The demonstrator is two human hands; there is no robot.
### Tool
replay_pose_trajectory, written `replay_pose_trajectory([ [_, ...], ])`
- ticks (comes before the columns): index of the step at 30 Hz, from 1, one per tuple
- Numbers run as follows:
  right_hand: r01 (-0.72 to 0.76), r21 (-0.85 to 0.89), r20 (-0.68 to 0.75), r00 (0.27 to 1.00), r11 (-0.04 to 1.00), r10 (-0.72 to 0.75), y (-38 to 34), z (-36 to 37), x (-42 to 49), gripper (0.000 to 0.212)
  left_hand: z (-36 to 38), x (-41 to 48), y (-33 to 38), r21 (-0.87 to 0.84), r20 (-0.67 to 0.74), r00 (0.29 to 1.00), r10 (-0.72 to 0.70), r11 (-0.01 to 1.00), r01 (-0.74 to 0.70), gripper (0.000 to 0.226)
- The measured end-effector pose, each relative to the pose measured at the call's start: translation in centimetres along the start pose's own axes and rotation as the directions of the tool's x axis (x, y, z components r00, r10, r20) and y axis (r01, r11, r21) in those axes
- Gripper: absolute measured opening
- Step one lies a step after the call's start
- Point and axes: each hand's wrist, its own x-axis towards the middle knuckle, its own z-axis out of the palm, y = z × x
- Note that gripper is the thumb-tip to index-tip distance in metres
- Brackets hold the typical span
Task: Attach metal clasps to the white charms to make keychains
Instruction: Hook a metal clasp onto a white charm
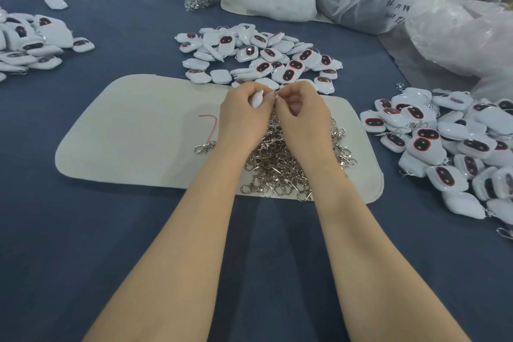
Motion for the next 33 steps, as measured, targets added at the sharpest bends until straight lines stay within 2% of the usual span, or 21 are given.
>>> replay_pose_trajectory([
  [9, 0.083, -0.119, -0.068, 0.993, 0.989, -0.092, 0.36, 0.3, -0.03, 0.015, 0.12, 0.0, -0.18, 0.012, 0.019, 1.0, -0.001, 1.0, 0.001, 0.007],
  [33, 0.079, -0.141, -0.068, 0.994, 0.987, -0.089, 0.7, 0.46, 0.02, 0.017, 0.08, -0.16, 0.04, 0.067, 0.016, 1.0, 0.005, 0.998, -0.006, 0.011],
])
